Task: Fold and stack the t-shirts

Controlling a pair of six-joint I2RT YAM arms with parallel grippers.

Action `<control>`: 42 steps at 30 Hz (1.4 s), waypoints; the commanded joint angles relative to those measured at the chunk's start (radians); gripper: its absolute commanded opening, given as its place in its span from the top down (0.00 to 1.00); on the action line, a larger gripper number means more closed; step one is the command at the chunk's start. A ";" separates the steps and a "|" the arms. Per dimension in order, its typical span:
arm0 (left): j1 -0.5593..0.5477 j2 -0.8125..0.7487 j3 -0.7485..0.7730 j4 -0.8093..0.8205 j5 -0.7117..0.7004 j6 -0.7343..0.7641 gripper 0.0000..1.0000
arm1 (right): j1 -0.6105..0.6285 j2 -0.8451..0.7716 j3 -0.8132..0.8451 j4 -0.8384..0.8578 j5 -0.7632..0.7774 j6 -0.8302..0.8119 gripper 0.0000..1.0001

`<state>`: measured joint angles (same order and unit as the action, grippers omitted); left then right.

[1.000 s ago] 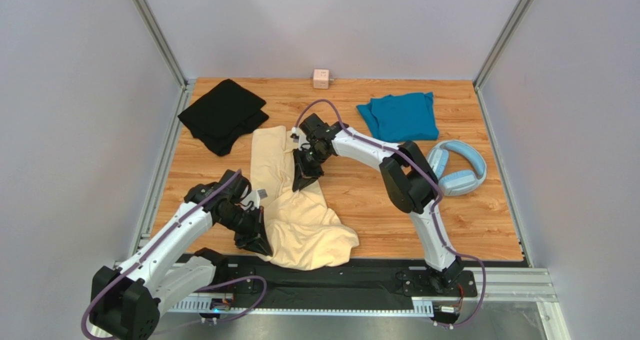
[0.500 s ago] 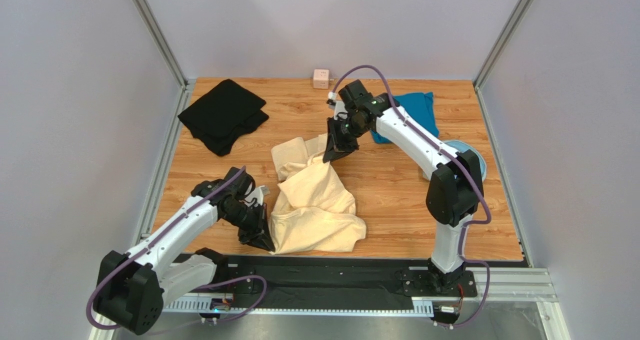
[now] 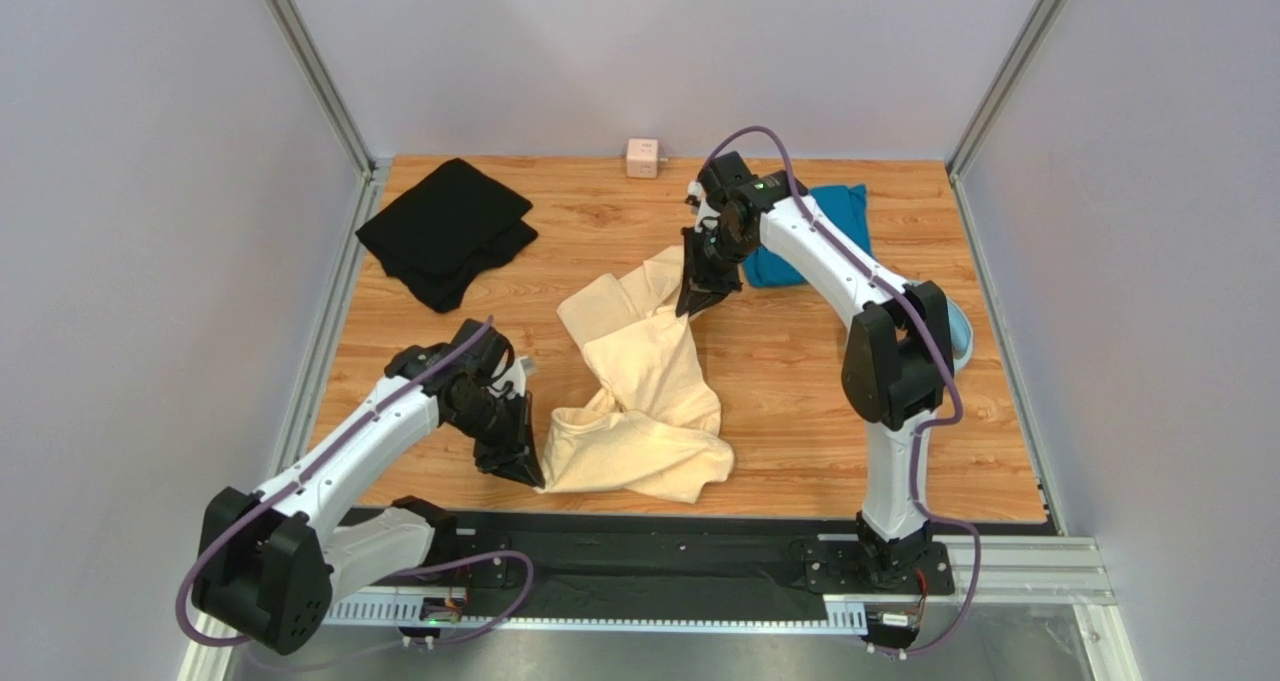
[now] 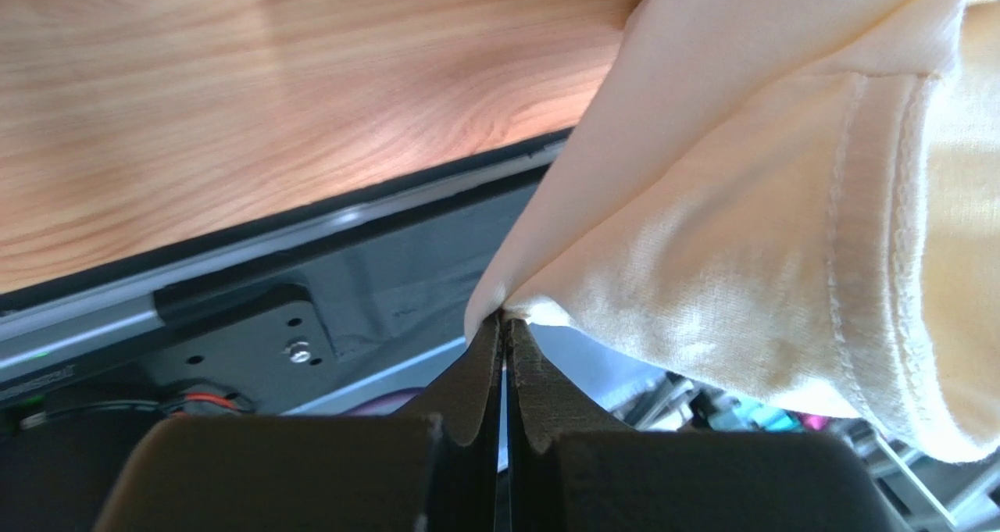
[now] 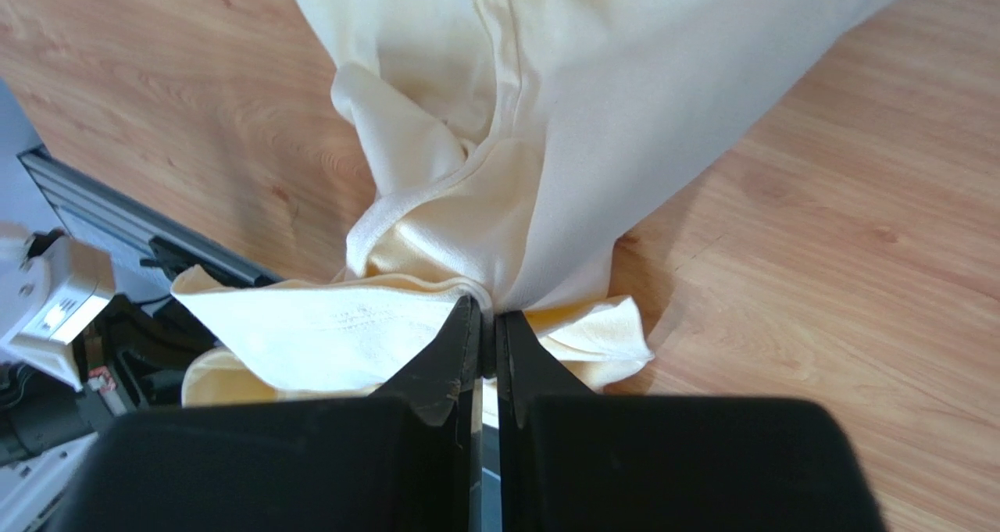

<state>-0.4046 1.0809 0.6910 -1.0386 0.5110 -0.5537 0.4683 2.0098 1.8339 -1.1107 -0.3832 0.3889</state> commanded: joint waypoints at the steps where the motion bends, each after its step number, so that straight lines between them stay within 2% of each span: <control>1: -0.005 -0.038 0.048 -0.138 -0.129 0.011 1.00 | -0.040 0.033 0.102 -0.074 0.072 -0.031 1.00; 10: -0.003 -0.073 0.045 -0.187 -0.190 -0.014 1.00 | -0.100 -0.046 0.039 -0.097 0.066 -0.079 1.00; 16: -0.003 -0.078 0.087 -0.245 -0.276 -0.029 1.00 | -0.195 -0.129 -0.027 -0.104 0.125 -0.084 1.00; 22: -0.003 -0.075 0.090 -0.256 -0.285 -0.038 1.00 | -0.270 -0.200 -0.111 -0.104 0.165 -0.094 1.00; 28: -0.003 -0.087 0.129 -0.236 -0.266 -0.022 1.00 | -0.281 -0.284 -0.220 -0.067 0.150 -0.082 1.00; 32: -0.003 -0.085 0.218 -0.227 -0.305 -0.017 0.79 | -0.281 -0.322 -0.292 -0.072 0.196 -0.064 1.00; 33: -0.003 -0.081 0.241 -0.221 -0.330 -0.012 0.68 | -0.281 -0.347 -0.306 -0.077 0.205 -0.061 1.00; 35: -0.003 -0.062 0.303 -0.204 -0.339 -0.008 0.55 | -0.281 -0.371 -0.358 -0.081 0.219 -0.061 1.00; 36: -0.003 -0.055 0.315 -0.168 -0.315 0.001 0.51 | -0.281 -0.388 -0.376 -0.086 0.221 -0.058 1.00; 38: -0.003 -0.010 0.324 -0.118 -0.258 0.012 0.52 | -0.281 -0.404 -0.424 -0.092 0.196 -0.061 1.00; 42: -0.007 0.100 0.282 0.104 -0.088 -0.011 0.57 | -0.281 -0.414 -0.489 -0.084 0.147 -0.062 1.00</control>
<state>-0.4046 1.0809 0.9958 -1.1393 0.2703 -0.5594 0.1921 1.6371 1.3926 -1.2125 -0.2096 0.3244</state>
